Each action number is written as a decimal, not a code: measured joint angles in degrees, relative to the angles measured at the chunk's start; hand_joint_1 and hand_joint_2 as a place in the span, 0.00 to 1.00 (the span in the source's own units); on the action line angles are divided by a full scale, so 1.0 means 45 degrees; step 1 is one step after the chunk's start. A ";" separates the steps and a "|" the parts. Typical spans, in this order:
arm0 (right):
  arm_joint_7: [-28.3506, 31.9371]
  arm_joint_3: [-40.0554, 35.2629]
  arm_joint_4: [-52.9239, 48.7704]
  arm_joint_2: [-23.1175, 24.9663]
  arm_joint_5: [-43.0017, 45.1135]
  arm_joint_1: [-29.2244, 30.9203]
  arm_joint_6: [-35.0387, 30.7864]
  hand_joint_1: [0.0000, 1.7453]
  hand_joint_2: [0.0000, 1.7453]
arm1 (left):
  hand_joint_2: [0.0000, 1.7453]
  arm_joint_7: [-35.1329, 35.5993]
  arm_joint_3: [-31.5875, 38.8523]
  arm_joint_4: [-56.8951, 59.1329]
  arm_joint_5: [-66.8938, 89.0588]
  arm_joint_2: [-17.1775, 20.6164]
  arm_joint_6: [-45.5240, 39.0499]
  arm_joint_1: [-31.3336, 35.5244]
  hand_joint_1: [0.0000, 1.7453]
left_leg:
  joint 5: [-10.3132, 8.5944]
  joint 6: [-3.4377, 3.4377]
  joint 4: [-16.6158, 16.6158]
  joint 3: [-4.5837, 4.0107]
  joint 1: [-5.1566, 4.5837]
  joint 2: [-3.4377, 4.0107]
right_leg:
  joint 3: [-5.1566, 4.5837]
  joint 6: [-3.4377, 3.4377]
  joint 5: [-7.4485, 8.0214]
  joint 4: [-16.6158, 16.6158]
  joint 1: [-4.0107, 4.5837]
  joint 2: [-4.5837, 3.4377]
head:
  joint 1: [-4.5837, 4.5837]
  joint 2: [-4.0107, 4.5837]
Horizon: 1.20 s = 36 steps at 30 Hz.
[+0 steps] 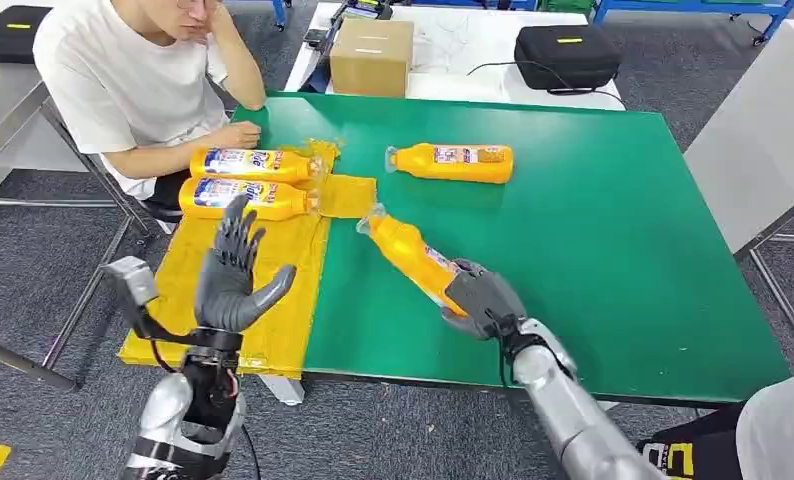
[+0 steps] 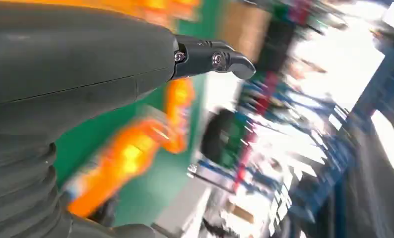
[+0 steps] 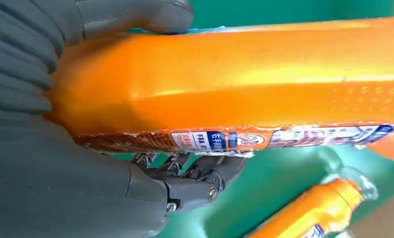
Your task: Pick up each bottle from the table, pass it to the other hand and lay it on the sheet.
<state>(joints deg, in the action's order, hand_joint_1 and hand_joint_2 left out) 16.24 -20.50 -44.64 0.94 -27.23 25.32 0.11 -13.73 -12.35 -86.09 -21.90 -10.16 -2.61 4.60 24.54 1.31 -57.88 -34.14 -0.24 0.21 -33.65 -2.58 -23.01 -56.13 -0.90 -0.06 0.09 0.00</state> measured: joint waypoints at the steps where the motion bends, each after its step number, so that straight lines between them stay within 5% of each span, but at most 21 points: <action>1: 0.0063 0.0121 -0.0471 0.0048 0.0330 -0.0313 -0.0204 1.00 1.00 | 1.00 -0.0005 -0.0010 0.0423 -0.0112 -0.0073 -0.0228 0.0003 0.00 | -0.0006 0.0002 0.0000 -0.0033 0.0003 -0.0007 | -0.0025 0.0000 0.0002 -0.0003 0.0005 0.0001 | 0.0005 0.0000; 20: 0.1297 0.0436 -0.3870 0.0490 0.2018 -0.1952 -0.0524 1.00 1.00 | 1.00 -0.0578 -0.1423 0.2422 -0.1151 -0.0281 0.2289 -0.0578 0.00 | -0.0016 0.0016 -0.0001 -0.0197 -0.0007 -0.0027 | -0.0163 -0.0007 0.0003 -0.0004 -0.0009 0.0026 | 0.0005 0.0000; 36: 0.2132 -0.3016 -0.4889 0.0835 -0.0317 -0.2388 -0.0699 1.00 1.00 | 1.00 0.0223 -0.1758 0.1942 -0.3408 -0.0689 0.2113 -0.0797 0.00 | -0.0016 0.0016 0.0000 -0.0211 -0.0005 -0.0027 | -0.0179 -0.0004 0.0000 -0.0004 -0.0010 0.0026 | 0.0005 0.0000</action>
<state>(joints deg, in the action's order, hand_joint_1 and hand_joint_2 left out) 25.84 -34.07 -66.64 4.70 -28.65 14.57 -3.04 -12.72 -20.26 -77.35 -37.24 -13.27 6.90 1.02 24.46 1.38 -57.88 -35.09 -0.27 0.08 -34.46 -2.60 -23.01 -56.15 -0.95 0.06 0.11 0.00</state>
